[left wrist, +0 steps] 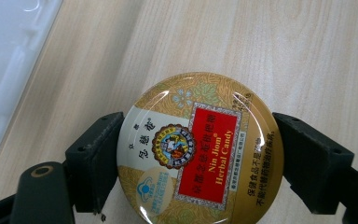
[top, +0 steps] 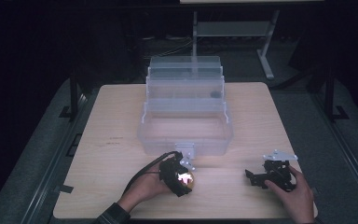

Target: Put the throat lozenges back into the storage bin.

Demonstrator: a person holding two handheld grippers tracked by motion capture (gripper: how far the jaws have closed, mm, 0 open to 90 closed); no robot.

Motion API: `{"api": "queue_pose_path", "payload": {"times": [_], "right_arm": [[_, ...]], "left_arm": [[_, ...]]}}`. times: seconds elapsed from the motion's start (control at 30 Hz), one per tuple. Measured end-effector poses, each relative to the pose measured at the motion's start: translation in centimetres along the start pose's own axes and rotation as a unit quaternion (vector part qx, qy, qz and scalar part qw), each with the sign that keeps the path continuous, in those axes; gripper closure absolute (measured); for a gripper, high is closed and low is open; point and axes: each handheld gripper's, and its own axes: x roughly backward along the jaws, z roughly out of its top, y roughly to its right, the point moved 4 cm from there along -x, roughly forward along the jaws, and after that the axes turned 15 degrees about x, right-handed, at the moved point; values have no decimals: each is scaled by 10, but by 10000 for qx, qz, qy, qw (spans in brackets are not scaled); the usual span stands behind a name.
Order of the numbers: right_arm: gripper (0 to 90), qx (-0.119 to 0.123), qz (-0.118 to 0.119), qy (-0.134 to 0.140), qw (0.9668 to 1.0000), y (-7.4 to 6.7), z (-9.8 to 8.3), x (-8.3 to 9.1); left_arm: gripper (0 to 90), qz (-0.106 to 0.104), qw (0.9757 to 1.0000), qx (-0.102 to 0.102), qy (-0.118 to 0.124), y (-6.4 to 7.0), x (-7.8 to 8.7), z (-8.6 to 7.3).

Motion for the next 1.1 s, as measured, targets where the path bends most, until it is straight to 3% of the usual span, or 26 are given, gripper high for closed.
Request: {"api": "queue_pose_path", "payload": {"times": [1.1], "right_arm": [[0, 2, 0, 0, 10000, 0, 0, 0]], "left_arm": [[196, -132, 9996, 233, 124, -4, 29, -10]]}}
